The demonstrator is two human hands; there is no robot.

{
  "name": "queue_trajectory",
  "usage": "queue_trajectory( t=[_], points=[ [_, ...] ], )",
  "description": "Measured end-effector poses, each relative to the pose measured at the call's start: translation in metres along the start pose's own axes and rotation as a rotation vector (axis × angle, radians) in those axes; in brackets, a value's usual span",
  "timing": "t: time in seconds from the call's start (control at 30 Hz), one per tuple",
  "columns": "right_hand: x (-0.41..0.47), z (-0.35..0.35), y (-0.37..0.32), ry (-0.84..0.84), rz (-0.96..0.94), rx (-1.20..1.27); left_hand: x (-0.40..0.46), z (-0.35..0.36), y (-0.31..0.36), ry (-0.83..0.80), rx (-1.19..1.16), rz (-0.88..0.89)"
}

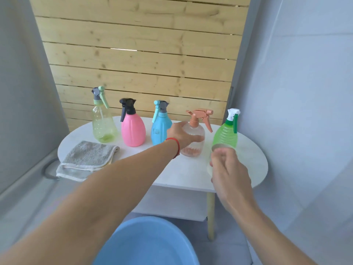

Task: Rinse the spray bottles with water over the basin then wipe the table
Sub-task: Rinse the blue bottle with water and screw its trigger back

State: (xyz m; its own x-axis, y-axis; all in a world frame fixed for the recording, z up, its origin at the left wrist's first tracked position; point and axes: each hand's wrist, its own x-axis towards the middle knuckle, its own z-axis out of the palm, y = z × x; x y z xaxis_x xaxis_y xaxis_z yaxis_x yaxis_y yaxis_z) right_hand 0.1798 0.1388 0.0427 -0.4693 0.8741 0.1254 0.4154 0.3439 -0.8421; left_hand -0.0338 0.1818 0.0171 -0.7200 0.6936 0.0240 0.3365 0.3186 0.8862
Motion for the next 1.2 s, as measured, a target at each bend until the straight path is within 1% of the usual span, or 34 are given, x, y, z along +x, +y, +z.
queue_trajectory(
  t=[0.1,0.2,0.3,0.37,0.43,0.47,0.5,0.57,0.67,0.77,0.87,0.97,1.07,1.13,1.2],
  points=[
    [0.003,0.002,0.006,-0.012,-0.018,-0.058,0.013,0.009,-0.006,-0.003,0.015,-0.025],
    [0.003,0.005,0.008,-0.025,-0.055,-0.058,0.019,0.011,-0.015,-0.018,0.021,-0.031],
    [0.004,0.01,0.008,-0.067,-0.084,-0.09,0.01,0.009,-0.017,-0.034,0.141,0.008],
    [0.004,0.012,0.007,-0.078,-0.107,-0.129,-0.008,0.004,-0.019,0.053,0.185,0.081],
    [0.003,0.015,0.005,-0.084,-0.119,-0.157,-0.027,-0.002,-0.031,0.212,0.179,0.178],
    [0.003,0.016,0.005,-0.085,-0.12,-0.17,-0.032,-0.007,-0.036,0.293,0.156,0.195],
    [0.003,0.018,0.004,-0.089,-0.122,-0.183,-0.033,-0.011,-0.04,0.357,0.124,0.178],
    [0.003,0.023,0.002,-0.098,-0.133,-0.209,-0.024,-0.022,-0.041,0.416,0.089,0.088],
    [0.003,0.029,0.002,-0.112,-0.151,-0.261,-0.002,-0.026,-0.037,0.409,0.209,-0.095],
    [0.005,0.032,0.003,-0.112,-0.157,-0.278,0.012,-0.023,-0.033,0.43,0.235,-0.263],
    [0.006,0.035,0.004,-0.104,-0.174,-0.289,0.026,-0.022,-0.038,0.448,0.289,-0.291],
    [0.01,0.039,0.007,-0.114,-0.184,-0.298,0.035,-0.03,-0.047,0.396,0.34,-0.25],
    [0.016,0.045,0.01,-0.108,-0.192,-0.259,0.025,-0.039,-0.051,0.382,0.346,-0.089],
    [0.022,0.048,0.008,-0.1,-0.164,-0.156,0.004,-0.046,-0.054,0.397,0.357,0.039],
    [0.026,0.05,0.0,-0.103,-0.088,0.052,-0.022,-0.053,-0.059,0.384,0.386,0.198]
  ],
)
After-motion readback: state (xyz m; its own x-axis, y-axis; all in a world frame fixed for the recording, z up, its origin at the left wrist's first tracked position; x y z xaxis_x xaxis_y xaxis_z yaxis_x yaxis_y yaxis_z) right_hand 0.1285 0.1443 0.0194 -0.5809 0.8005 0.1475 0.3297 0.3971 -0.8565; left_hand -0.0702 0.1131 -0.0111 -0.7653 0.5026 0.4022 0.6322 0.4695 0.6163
